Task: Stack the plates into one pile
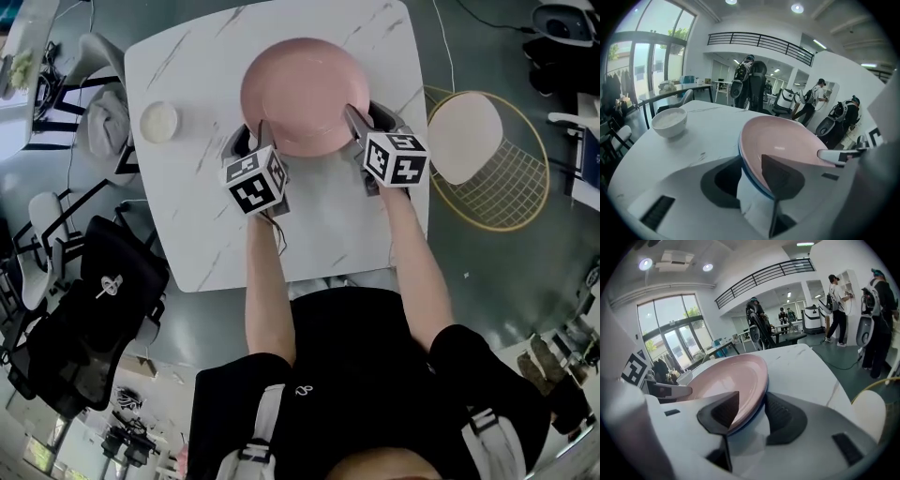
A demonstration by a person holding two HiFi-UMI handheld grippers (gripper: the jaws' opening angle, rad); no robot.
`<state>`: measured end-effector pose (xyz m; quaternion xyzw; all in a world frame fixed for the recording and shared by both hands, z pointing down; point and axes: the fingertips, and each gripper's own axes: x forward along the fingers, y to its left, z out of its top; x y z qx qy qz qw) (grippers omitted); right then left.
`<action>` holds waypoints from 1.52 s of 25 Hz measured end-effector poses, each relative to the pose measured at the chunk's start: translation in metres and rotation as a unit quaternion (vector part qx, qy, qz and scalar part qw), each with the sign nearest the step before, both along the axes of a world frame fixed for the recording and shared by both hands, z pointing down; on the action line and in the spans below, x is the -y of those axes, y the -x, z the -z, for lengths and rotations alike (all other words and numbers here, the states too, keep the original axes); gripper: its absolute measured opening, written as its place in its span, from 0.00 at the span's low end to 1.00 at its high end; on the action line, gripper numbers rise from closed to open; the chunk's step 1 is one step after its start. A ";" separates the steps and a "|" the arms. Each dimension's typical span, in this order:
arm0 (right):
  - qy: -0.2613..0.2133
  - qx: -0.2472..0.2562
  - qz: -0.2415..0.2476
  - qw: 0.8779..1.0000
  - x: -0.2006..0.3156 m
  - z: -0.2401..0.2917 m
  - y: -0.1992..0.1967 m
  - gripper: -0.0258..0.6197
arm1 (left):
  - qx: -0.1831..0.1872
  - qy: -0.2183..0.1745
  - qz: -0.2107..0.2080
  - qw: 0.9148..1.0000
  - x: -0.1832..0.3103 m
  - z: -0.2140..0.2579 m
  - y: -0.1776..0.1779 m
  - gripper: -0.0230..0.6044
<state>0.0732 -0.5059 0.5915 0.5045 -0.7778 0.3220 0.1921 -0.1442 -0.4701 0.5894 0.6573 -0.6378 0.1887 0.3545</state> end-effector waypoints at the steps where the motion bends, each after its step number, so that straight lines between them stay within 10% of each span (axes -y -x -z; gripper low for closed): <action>1: -0.005 -0.017 0.007 1.000 -0.001 0.000 0.001 0.34 | 0.004 -0.003 -0.001 1.000 0.000 0.000 0.000 0.28; 9: -0.052 -0.063 0.002 0.997 -0.011 0.024 -0.003 0.37 | 0.001 -0.056 -0.006 0.998 -0.002 0.034 -0.006 0.28; 18: -0.109 -0.007 -0.001 0.994 -0.044 0.079 0.031 0.23 | -0.016 -0.133 0.026 0.991 -0.050 0.088 0.015 0.12; 38: -0.298 0.088 0.082 0.947 -0.135 0.265 0.090 0.05 | 0.049 -0.331 0.021 0.942 -0.113 0.264 0.043 0.06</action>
